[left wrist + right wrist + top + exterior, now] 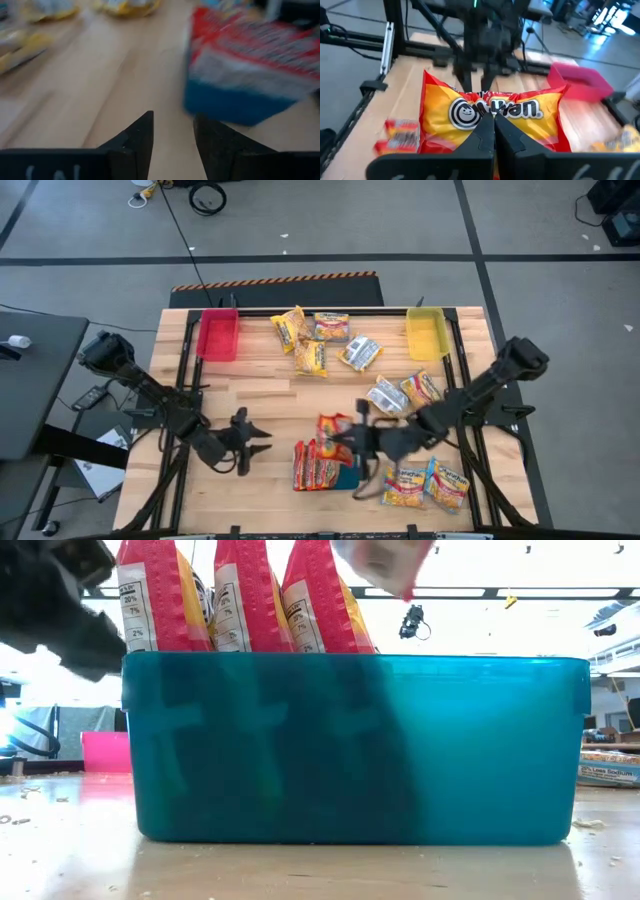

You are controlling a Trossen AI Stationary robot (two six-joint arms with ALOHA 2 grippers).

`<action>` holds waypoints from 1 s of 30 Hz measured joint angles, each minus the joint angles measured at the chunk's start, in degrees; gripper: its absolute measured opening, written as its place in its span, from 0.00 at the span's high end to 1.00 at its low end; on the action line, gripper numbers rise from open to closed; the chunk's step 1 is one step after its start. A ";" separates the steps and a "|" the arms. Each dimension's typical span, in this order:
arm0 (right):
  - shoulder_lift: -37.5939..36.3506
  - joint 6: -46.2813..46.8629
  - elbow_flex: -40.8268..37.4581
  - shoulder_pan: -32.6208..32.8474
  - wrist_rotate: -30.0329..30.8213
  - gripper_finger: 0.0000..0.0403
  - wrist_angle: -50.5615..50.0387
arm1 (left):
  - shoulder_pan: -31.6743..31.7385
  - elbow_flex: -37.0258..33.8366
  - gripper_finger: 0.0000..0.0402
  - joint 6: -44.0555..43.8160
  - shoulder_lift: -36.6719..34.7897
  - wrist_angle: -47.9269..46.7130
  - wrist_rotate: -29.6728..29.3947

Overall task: Sort Maruchan noodles
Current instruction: Put the red noodle pack into the blue bin

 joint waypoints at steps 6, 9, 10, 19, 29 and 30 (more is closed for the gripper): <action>0.26 6.53 -6.77 7.92 9.80 1.00 6.96 | 0.04 0.02 0.64 6.78 0.00 8.11 1.09; 2.70 7.64 -10.01 9.76 12.91 1.00 13.96 | 0.04 0.02 0.64 6.93 0.00 8.06 1.86; 3.66 7.68 -10.98 10.04 13.59 1.00 17.01 | 0.04 0.02 0.64 6.92 0.00 8.09 2.65; 15.36 7.16 -18.20 9.31 14.08 1.00 42.97 | -0.50 0.02 0.64 5.01 0.00 8.11 4.56; 24.06 3.30 -18.55 9.41 13.60 0.96 55.12 | -0.50 0.02 0.64 5.25 0.00 8.13 4.56; 24.13 3.73 -18.52 9.39 13.60 0.94 54.72 | -0.50 0.02 0.64 5.09 0.00 8.13 4.56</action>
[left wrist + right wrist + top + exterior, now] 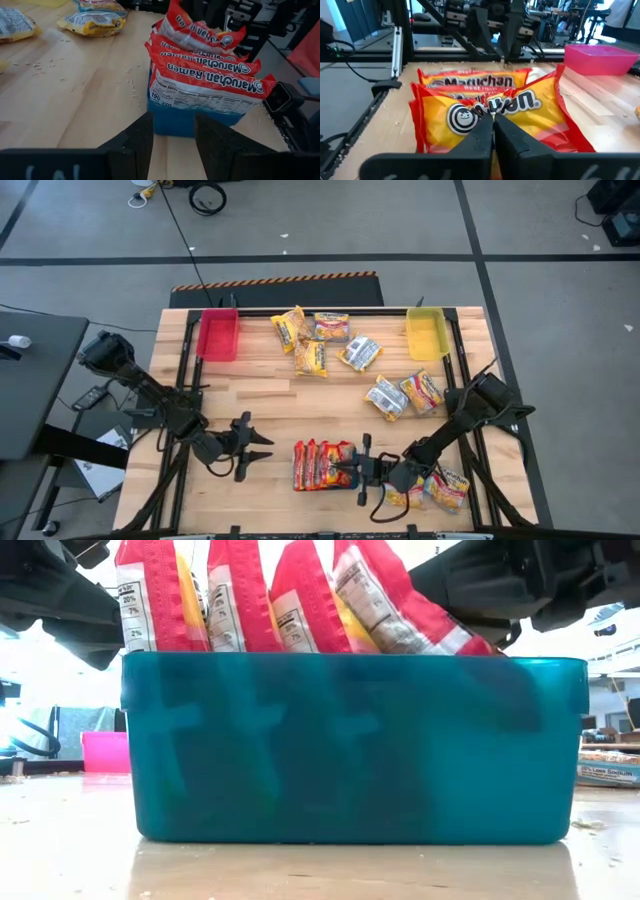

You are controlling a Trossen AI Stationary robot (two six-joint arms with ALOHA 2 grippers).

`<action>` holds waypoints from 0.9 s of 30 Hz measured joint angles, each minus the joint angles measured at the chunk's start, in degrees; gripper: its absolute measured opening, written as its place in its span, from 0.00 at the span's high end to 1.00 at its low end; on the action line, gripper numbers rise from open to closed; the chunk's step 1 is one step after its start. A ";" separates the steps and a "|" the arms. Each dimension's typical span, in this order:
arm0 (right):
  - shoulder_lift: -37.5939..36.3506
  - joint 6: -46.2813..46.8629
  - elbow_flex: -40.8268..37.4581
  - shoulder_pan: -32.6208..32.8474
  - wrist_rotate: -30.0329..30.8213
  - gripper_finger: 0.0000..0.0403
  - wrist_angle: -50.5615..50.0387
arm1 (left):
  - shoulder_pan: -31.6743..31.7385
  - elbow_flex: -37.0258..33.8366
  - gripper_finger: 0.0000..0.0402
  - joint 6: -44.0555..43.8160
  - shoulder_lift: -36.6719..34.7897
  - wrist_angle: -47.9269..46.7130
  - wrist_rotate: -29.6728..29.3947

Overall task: Sort Maruchan noodles
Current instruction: Put the red noodle pack into the blue bin

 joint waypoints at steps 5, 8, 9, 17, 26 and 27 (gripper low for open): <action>-2.08 0.41 0.00 -0.66 -2.16 0.85 -1.51 | 0.00 0.00 0.64 -0.95 0.00 0.02 0.00; -4.94 1.77 0.00 -1.30 -5.71 0.78 -4.05 | 0.00 0.00 0.64 -0.95 0.00 0.00 0.00; -6.10 2.49 0.00 -1.56 -6.97 0.75 -5.90 | 0.00 0.00 0.64 -0.93 0.00 0.01 -0.01; -17.18 8.73 10.61 -3.11 -16.45 0.59 -50.72 | 0.04 0.00 0.64 -0.90 0.00 0.00 0.00; -13.47 17.31 27.34 -7.45 -28.59 0.58 -89.91 | 0.02 0.02 0.64 -0.73 4.17 1.09 1.56; -12.83 17.23 27.34 -8.11 -28.97 0.58 -90.52 | 0.01 0.01 0.64 -0.73 5.16 1.18 1.64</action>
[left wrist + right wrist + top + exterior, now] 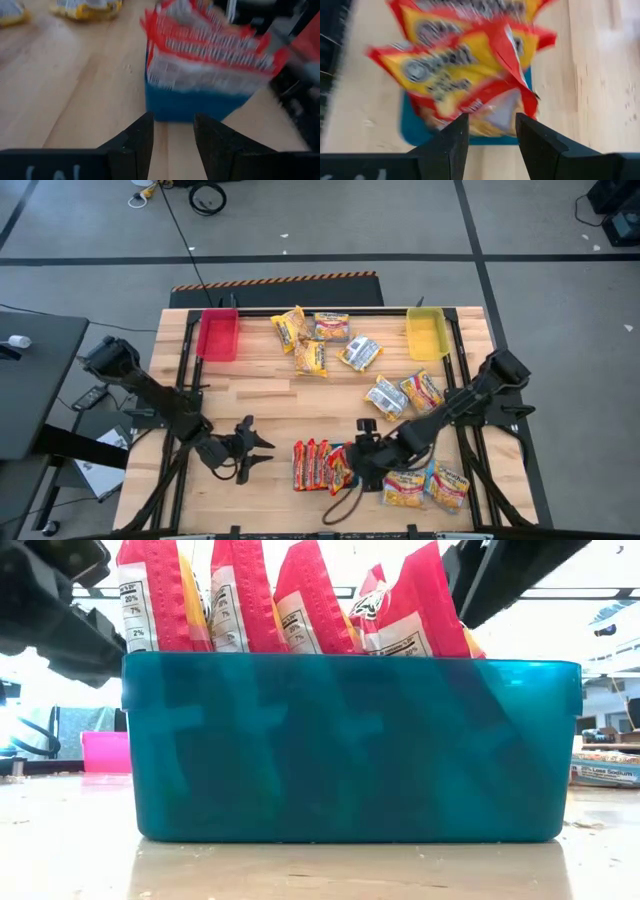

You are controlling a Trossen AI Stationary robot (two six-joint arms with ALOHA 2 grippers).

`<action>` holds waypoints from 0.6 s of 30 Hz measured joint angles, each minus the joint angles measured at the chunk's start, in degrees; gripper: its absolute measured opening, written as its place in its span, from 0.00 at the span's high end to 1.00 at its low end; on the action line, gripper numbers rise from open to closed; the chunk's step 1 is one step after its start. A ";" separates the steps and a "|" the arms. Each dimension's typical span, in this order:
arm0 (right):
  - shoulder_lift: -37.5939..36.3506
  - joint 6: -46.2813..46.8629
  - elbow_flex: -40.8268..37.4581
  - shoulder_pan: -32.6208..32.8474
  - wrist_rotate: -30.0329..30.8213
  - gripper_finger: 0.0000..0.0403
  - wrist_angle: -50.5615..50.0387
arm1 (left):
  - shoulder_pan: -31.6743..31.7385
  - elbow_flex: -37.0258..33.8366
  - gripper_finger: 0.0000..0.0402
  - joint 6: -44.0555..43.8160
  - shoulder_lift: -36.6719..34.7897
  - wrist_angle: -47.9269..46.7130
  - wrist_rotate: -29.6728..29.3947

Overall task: Sort Maruchan noodles
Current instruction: Put the red noodle pack into the blue bin

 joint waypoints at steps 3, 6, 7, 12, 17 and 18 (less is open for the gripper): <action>1.65 -1.54 0.09 -2.11 -0.62 0.58 -1.19 | -0.01 -0.01 0.64 0.06 2.55 2.68 0.88; 3.36 -3.41 0.09 -4.02 -3.37 0.58 -1.13 | -0.01 -0.01 0.64 0.20 4.30 3.88 0.97; 3.82 -3.67 0.09 -4.52 -4.85 0.58 -1.00 | -0.01 -0.01 0.64 0.20 4.61 4.01 0.98; 6.21 -3.80 0.23 -6.33 -11.54 0.58 0.92 | -0.01 -0.01 0.64 1.25 5.04 4.23 0.95; 6.33 -4.43 0.09 -7.72 -13.76 0.59 3.87 | -0.03 -0.01 0.64 2.61 5.04 5.35 1.35; 6.32 -4.82 0.09 -7.98 -13.74 0.59 4.58 | -0.03 -0.01 0.64 2.62 5.04 5.39 1.61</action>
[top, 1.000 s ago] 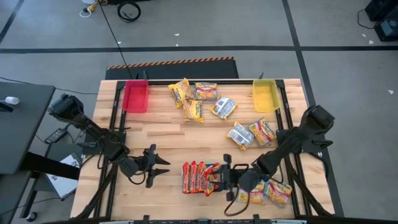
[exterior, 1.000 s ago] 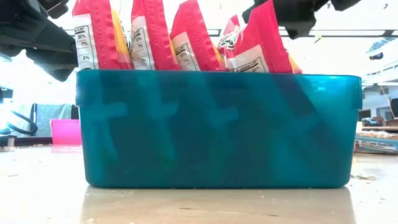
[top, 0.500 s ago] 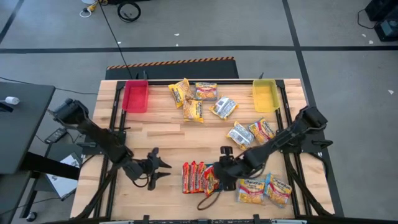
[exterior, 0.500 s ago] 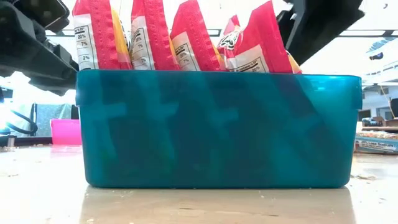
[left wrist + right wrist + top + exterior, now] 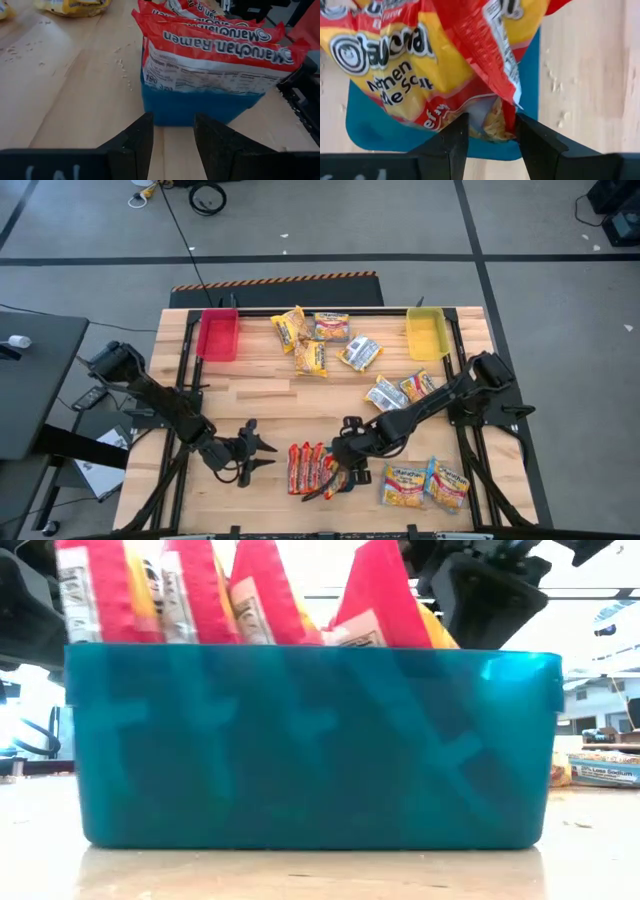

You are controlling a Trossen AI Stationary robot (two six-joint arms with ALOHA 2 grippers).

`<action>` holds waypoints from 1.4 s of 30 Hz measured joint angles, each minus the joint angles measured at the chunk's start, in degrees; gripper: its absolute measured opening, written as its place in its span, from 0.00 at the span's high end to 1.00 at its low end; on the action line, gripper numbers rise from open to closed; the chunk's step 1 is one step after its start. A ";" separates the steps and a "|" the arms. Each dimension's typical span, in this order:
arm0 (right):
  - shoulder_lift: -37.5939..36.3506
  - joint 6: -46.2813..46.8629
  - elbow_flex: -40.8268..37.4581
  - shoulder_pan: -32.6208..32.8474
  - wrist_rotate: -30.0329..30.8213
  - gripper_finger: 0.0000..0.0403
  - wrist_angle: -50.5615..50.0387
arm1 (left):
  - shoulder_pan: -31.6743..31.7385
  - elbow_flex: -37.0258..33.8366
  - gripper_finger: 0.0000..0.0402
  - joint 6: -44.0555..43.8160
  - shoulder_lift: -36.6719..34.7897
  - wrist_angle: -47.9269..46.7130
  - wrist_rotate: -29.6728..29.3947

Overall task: Sort Maruchan noodles
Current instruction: Put the red noodle pack into the blue bin

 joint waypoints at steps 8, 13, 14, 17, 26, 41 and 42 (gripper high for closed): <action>-0.02 -1.67 -1.65 -1.95 0.90 0.69 2.50 | -1.15 0.00 0.65 2.49 0.00 -0.02 2.17; -0.17 -0.76 -4.76 -3.07 1.07 0.83 7.34 | -2.34 0.00 0.67 3.40 0.00 -0.05 2.77; -0.17 -0.19 -4.94 -3.28 1.07 0.86 7.69 | -2.46 0.00 0.68 3.42 0.00 -0.07 2.74; -0.17 -0.08 -5.01 -3.64 1.07 0.91 7.45 | -2.49 0.00 0.69 3.55 0.00 -0.09 2.64; -0.51 -6.44 5.97 -3.04 2.42 0.76 -9.74 | -2.47 0.00 0.70 4.92 0.00 -1.77 -0.73; -0.48 -4.80 -0.52 -0.20 2.64 0.64 -4.70 | -2.55 0.00 0.79 2.92 0.63 -1.34 1.19; -0.52 -4.27 -1.86 -0.50 2.85 0.64 -2.40 | -2.79 0.00 0.80 2.93 1.06 -0.84 1.20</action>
